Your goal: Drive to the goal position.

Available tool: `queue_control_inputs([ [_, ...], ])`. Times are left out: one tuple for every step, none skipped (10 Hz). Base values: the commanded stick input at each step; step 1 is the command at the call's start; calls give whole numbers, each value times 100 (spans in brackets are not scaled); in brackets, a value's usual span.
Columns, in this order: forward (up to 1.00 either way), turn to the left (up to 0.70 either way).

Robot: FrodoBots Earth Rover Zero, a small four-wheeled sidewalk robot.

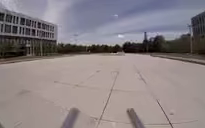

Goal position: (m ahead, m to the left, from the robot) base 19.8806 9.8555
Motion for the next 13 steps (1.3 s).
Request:
queue_control_inputs([
  [50,0],
  [50,0],
  [50,0],
  [50,0],
  [50,0],
  [50,0],
  [50,0],
  [50,0],
  [50,0],
  [50,0],
  [50,0],
  [50,0],
  [50,0],
])
